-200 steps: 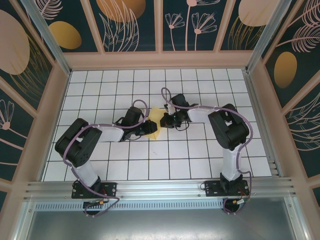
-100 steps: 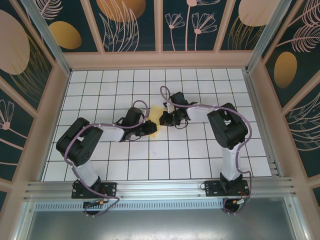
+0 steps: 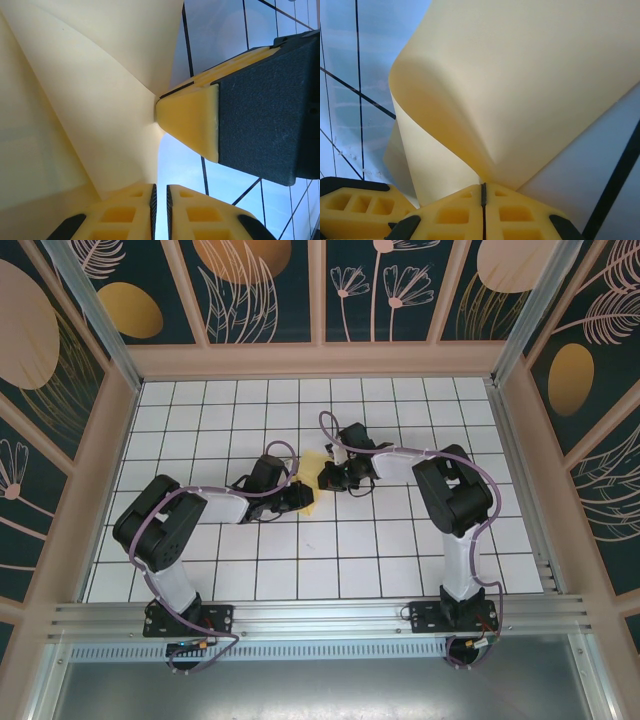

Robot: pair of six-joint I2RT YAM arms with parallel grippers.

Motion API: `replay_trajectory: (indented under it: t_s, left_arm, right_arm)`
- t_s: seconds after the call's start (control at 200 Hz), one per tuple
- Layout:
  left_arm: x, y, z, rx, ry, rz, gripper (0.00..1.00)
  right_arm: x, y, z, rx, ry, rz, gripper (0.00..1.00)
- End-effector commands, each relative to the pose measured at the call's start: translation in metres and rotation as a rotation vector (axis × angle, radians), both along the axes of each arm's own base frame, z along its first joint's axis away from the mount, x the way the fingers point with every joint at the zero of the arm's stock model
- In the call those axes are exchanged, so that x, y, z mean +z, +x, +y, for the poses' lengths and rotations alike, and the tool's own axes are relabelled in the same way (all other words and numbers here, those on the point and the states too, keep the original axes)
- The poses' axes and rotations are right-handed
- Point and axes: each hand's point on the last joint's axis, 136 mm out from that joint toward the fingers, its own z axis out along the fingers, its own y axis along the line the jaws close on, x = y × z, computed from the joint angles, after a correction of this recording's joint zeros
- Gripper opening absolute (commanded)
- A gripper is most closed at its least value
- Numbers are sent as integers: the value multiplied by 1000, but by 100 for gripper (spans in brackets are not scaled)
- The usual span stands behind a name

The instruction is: Fold a paper plane with a square sheet of paper (pick it up from the middle)

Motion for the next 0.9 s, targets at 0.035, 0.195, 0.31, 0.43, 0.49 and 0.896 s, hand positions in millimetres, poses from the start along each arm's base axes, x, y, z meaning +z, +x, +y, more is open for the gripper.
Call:
replay_trajectory:
  t_s: [0.035, 0.195, 0.31, 0.43, 0.49, 0.896]
  left_arm:
    - [-10, -2, 6, 14, 33, 26, 18]
    - [-13, -2, 8, 19, 39, 32, 17]
    - [-13, -3, 7, 18, 40, 32, 16]
    - [-14, -3, 8, 17, 40, 35, 16]
    - [-15, -4, 7, 16, 40, 39, 16]
    - [-16, -5, 6, 9, 34, 46, 16]
  right_arm:
    - [0, 6, 4, 14, -4, -19, 10]
    - [1, 7, 5, 15, -4, -21, 10]
    - [0, 8, 5, 13, -6, -22, 10]
    - [0, 9, 5, 10, -8, -25, 10]
    - [-1, 9, 4, 8, -10, -24, 10]
    - [-6, 10, 4, 1, -23, -23, 10]
